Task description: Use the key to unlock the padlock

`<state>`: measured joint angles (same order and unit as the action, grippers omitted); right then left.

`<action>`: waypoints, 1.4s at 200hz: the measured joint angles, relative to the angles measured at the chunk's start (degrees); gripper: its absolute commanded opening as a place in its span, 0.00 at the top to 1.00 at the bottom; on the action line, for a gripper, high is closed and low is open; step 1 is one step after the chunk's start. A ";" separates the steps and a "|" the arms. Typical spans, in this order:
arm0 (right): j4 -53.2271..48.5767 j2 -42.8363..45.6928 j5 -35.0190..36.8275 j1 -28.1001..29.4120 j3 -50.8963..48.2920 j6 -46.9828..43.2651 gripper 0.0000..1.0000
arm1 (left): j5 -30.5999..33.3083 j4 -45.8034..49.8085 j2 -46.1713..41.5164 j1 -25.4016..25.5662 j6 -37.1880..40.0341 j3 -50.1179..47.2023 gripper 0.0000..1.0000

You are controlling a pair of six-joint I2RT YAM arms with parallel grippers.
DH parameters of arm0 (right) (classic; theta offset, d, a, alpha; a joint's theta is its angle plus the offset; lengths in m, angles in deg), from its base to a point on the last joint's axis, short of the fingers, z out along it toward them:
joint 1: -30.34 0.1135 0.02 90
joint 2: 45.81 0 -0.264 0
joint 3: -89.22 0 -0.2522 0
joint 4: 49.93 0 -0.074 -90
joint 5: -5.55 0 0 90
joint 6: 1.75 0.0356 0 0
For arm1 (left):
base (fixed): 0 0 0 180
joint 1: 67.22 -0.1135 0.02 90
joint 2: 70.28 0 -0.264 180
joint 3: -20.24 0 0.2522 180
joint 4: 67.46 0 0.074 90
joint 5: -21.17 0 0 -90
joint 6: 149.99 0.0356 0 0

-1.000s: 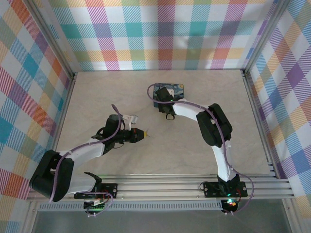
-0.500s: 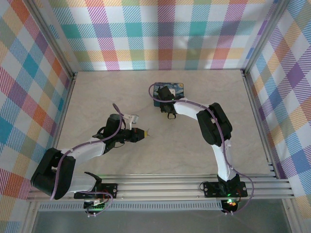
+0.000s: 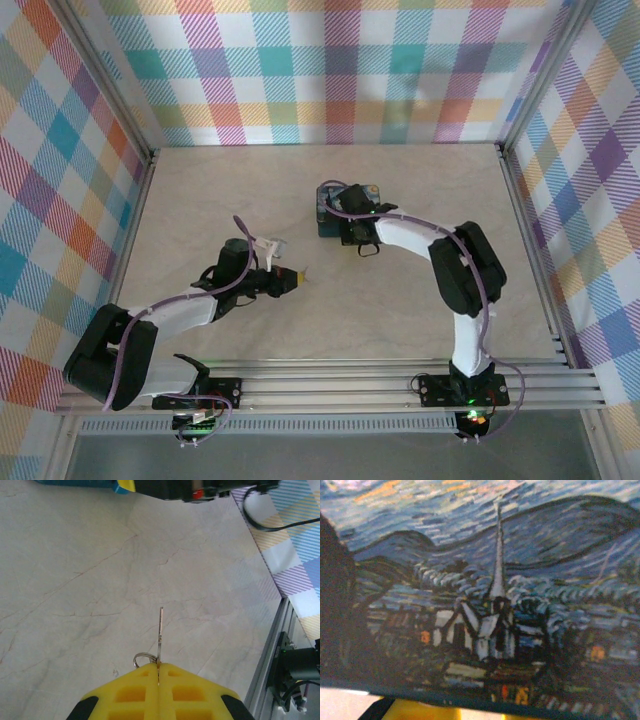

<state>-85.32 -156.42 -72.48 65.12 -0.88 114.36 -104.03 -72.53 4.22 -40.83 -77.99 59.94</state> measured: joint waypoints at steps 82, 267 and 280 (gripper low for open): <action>-12.57 10.97 -14.16 -1.53 -1.18 2.43 1.00 | 6.01 -2.86 -0.87 9.14 5.92 -0.31 1.00; -21.09 20.70 -30.40 -7.72 -7.93 12.76 1.00 | 4.61 -14.47 15.72 16.59 9.88 9.11 1.00; -21.07 20.31 -31.15 -7.85 -7.93 13.03 1.00 | 4.63 -16.09 16.98 16.65 9.49 9.51 1.00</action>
<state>-106.39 -136.11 -103.62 57.28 -8.82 127.38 -99.40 -88.62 21.20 -24.17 -68.51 69.45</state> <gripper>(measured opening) 0.200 0.041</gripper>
